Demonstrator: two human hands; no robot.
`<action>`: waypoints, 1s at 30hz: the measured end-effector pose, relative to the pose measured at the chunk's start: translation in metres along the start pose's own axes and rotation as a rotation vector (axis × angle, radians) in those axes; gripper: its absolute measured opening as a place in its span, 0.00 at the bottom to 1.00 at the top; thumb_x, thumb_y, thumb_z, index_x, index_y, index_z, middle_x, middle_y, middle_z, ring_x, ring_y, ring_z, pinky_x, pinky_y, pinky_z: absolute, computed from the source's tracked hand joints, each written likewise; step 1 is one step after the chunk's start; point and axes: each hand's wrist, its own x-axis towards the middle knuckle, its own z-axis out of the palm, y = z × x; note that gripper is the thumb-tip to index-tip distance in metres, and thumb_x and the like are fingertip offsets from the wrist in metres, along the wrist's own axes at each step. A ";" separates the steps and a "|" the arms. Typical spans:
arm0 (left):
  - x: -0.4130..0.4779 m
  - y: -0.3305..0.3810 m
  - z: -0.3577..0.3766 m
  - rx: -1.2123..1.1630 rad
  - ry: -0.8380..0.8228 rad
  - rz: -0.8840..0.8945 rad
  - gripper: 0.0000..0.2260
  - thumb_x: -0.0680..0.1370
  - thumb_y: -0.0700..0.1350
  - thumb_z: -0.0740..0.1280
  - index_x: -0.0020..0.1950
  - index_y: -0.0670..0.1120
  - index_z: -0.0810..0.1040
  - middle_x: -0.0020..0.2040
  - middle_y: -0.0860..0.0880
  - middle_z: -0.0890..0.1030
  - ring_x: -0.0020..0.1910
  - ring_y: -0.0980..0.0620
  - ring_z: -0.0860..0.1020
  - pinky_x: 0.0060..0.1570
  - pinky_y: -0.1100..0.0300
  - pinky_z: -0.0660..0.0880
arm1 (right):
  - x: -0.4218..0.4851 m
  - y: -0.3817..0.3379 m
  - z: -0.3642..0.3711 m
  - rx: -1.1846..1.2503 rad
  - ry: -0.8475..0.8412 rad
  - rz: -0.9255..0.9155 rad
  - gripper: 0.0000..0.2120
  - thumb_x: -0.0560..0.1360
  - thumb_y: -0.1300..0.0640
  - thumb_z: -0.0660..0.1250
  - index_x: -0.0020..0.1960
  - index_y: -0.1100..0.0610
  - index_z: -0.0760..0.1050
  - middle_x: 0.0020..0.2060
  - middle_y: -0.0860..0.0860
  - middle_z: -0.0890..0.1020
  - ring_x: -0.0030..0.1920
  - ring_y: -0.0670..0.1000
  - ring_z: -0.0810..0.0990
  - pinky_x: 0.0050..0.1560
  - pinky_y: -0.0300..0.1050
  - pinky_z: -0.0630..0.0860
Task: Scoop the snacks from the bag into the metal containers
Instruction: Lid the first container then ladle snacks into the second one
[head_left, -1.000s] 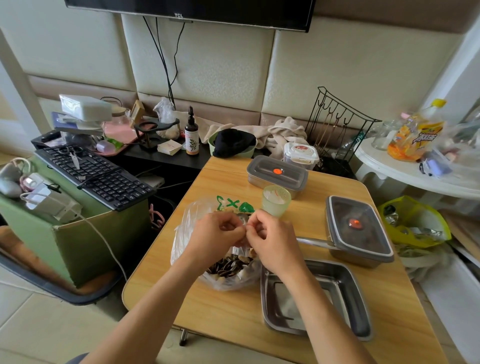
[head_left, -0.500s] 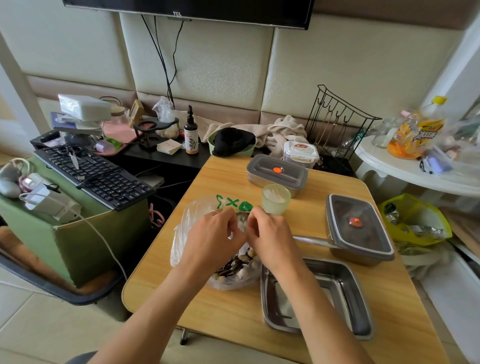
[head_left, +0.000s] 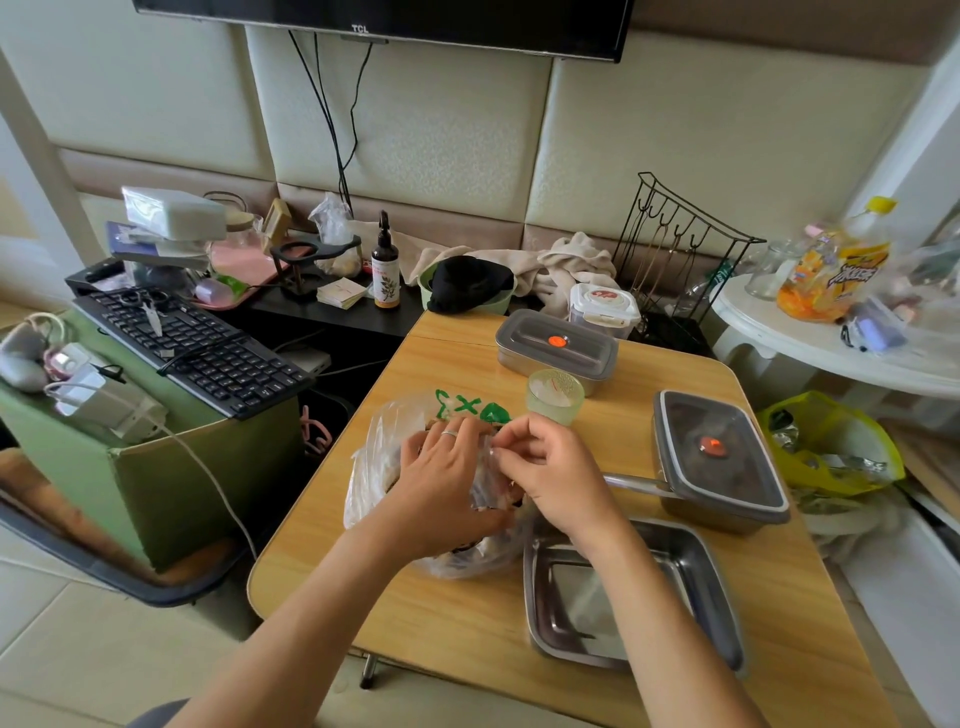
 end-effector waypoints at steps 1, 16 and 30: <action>0.000 0.001 0.001 0.011 0.017 -0.007 0.38 0.69 0.71 0.63 0.72 0.52 0.63 0.69 0.55 0.69 0.71 0.52 0.64 0.73 0.54 0.53 | 0.000 0.001 -0.001 -0.040 -0.009 -0.026 0.05 0.78 0.62 0.73 0.46 0.53 0.81 0.40 0.48 0.86 0.39 0.46 0.84 0.39 0.41 0.79; -0.001 0.005 0.002 -0.063 0.047 -0.021 0.18 0.76 0.61 0.68 0.55 0.51 0.67 0.51 0.56 0.75 0.53 0.54 0.71 0.65 0.53 0.61 | 0.000 0.004 -0.004 -0.363 -0.091 -0.083 0.16 0.78 0.48 0.74 0.31 0.45 0.82 0.28 0.49 0.78 0.32 0.44 0.70 0.35 0.40 0.67; -0.002 0.012 0.006 -0.126 0.090 0.045 0.19 0.81 0.53 0.66 0.67 0.52 0.61 0.60 0.56 0.74 0.59 0.53 0.70 0.63 0.51 0.62 | -0.005 -0.002 -0.003 0.036 -0.128 0.149 0.08 0.80 0.53 0.71 0.51 0.51 0.89 0.45 0.48 0.89 0.50 0.46 0.85 0.56 0.45 0.80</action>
